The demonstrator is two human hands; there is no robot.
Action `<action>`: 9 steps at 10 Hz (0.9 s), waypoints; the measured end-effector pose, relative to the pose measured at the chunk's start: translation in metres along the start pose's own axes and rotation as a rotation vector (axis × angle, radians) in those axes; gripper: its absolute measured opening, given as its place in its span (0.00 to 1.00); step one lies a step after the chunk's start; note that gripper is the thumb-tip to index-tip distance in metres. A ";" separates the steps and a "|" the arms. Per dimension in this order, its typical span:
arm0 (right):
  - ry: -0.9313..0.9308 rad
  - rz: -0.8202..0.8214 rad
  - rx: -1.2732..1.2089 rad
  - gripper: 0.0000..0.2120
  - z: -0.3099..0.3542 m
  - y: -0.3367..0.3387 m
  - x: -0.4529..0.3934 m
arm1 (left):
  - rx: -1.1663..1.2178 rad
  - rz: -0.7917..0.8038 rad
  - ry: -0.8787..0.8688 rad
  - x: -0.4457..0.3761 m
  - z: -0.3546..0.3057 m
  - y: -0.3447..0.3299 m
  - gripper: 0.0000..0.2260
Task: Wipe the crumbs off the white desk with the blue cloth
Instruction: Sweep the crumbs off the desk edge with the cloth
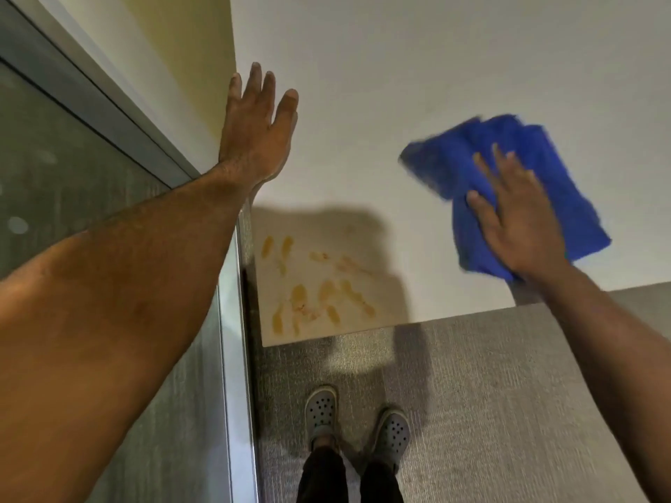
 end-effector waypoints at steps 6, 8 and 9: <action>0.166 0.052 -0.034 0.24 0.080 -0.026 -0.039 | -0.446 0.052 -0.242 -0.011 -0.004 -0.012 0.20; 0.316 0.062 0.031 0.25 0.165 -0.049 -0.047 | -0.121 0.000 -0.153 -0.016 0.000 -0.001 0.27; 0.521 0.159 -0.005 0.23 0.210 -0.058 0.001 | -0.111 0.040 -0.133 -0.014 -0.001 0.002 0.25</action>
Point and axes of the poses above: each hand's wrist, its own x-axis away from the middle knuckle, its own y-axis out of the back of the hand, z = x × y, the point moved 10 cm from there along -x, towards the middle knuckle, and after that the axes turned 3 degrees about x, right-handed, at the moved point
